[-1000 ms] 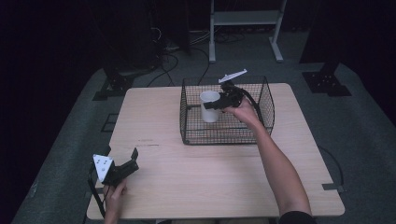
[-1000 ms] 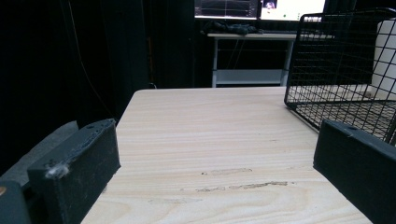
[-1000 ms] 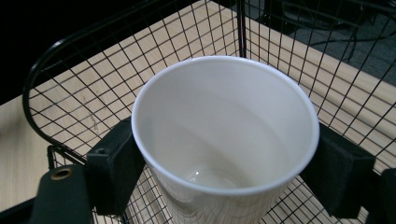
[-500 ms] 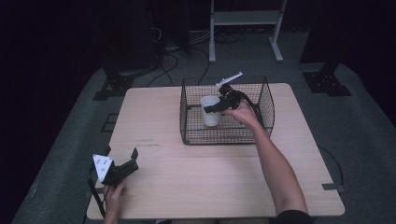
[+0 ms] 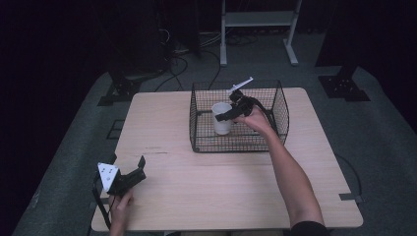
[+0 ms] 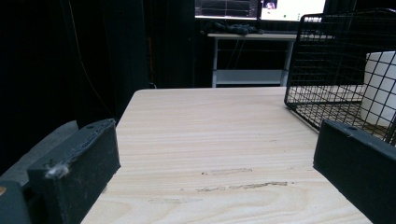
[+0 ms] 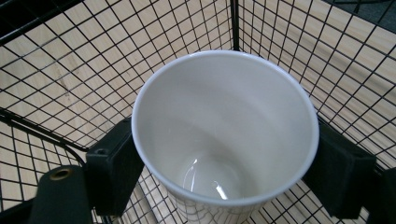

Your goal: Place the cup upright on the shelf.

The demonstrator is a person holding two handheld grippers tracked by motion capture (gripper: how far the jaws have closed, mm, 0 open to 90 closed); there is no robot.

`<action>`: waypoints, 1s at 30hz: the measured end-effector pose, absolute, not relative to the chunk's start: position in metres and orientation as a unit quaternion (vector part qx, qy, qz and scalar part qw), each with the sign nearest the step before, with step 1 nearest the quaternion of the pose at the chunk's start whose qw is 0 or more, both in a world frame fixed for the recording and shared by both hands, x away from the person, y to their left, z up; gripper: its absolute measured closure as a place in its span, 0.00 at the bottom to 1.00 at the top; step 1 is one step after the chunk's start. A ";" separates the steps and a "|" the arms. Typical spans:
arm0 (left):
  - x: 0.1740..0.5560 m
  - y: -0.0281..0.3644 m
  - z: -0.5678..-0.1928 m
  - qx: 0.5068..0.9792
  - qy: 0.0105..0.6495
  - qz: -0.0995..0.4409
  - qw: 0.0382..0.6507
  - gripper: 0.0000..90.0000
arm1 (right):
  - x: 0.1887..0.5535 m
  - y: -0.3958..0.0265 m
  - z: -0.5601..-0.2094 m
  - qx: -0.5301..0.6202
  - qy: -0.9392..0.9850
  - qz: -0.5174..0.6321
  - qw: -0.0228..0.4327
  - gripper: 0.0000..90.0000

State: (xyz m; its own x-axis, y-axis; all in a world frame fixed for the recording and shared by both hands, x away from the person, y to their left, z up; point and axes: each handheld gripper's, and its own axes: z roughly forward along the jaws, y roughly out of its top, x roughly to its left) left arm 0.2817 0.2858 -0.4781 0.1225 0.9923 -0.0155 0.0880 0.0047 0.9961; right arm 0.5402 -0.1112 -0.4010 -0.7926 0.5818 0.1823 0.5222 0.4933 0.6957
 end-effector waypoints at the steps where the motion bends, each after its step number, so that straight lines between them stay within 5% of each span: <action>1: 0.282 0.286 -0.478 0.549 0.492 0.443 0.510 0.00 | 0.540 -0.111 -0.401 0.320 0.864 0.387 0.038 0.22; 30: 0.282 0.286 -0.478 0.549 0.492 0.443 0.510 0.00 | 0.531 -0.104 -0.397 0.300 0.872 0.385 0.040 0.18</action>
